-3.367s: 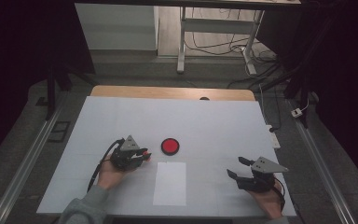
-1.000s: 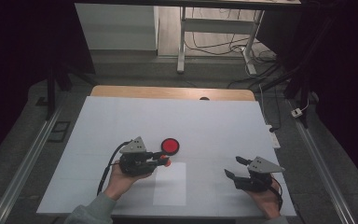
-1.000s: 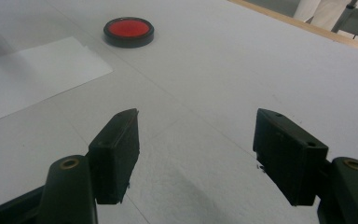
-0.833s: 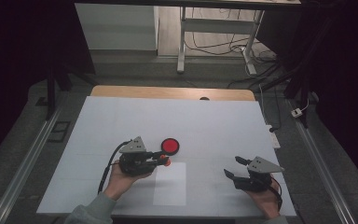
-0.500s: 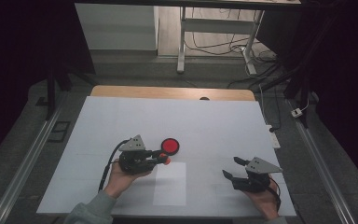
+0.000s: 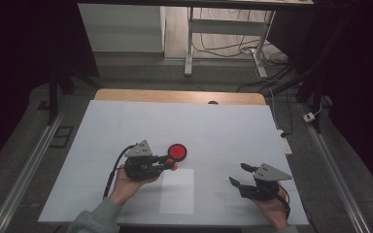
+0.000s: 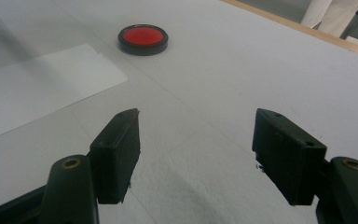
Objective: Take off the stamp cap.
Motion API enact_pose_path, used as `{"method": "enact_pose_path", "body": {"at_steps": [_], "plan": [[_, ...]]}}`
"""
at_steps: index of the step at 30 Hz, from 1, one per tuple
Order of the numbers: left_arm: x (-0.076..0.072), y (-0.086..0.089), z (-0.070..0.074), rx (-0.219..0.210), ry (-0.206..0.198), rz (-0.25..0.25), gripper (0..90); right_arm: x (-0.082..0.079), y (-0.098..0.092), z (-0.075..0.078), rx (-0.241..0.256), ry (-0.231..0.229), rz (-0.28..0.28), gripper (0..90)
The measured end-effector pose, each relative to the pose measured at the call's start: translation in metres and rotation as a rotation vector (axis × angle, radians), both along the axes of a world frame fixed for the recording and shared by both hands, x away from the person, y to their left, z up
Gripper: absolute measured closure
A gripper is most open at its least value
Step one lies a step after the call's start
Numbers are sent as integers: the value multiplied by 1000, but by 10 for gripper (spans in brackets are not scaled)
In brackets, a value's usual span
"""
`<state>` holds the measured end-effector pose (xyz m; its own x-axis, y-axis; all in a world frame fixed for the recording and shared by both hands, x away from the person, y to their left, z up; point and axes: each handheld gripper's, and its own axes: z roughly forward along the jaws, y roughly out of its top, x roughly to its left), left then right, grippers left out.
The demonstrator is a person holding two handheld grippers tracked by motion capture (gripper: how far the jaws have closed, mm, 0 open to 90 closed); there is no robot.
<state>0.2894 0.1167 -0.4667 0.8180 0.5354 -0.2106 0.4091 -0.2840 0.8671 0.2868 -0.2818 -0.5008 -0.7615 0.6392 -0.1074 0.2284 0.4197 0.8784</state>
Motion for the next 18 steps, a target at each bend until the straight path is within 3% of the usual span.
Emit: {"method": "enact_pose_path", "body": {"at_steps": [5,18], "plan": [[0,0,0,2,-3,3,720,-2,6,3,3,-20,11,326],[0,-1,-2,9,-1,3,719,-3,20,5,13,-16,47,325]]}}
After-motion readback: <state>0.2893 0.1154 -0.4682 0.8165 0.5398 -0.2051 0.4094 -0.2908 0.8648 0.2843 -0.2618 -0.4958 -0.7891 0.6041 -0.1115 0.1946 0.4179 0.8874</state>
